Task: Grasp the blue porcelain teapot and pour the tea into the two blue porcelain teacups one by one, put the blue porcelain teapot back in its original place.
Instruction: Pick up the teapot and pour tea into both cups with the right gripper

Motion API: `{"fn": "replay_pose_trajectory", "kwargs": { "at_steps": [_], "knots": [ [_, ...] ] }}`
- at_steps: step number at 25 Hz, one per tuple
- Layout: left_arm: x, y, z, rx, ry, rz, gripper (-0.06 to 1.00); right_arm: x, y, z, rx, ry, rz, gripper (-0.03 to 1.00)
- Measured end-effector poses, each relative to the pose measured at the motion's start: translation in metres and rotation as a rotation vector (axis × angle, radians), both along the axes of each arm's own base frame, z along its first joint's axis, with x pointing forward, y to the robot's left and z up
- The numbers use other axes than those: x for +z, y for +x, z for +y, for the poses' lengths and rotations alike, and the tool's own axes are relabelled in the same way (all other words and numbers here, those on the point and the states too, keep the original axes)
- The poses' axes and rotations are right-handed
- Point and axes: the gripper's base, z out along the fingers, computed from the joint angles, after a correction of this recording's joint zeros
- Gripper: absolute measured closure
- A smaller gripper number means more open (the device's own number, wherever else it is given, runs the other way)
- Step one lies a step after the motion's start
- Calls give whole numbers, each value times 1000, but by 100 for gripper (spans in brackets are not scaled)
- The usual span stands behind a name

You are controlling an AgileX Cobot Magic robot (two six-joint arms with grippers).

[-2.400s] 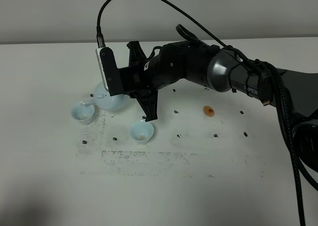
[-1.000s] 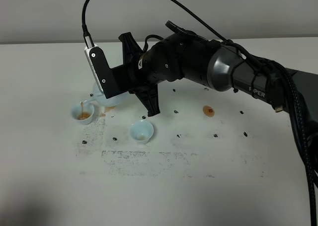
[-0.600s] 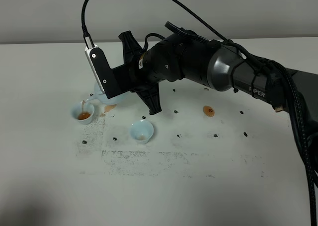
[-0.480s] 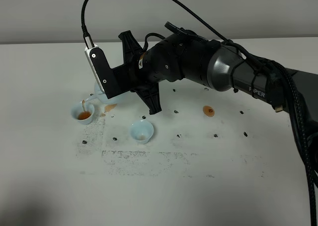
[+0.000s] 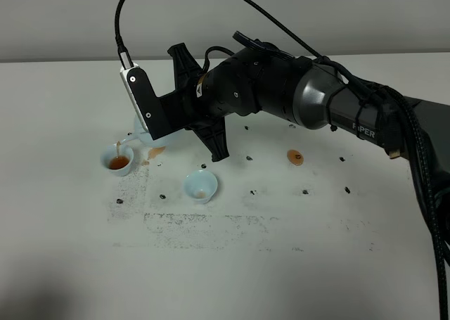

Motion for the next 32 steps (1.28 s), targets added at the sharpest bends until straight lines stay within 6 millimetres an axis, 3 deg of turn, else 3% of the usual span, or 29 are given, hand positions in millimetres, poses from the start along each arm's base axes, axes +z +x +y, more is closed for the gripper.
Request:
{"fn": "replay_pose_trajectory", "kwargs": {
  "at_steps": [32],
  "knots": [
    [0, 0, 0, 0, 0, 0, 22, 0, 0, 0, -2, 1, 1, 93]
  ]
}}
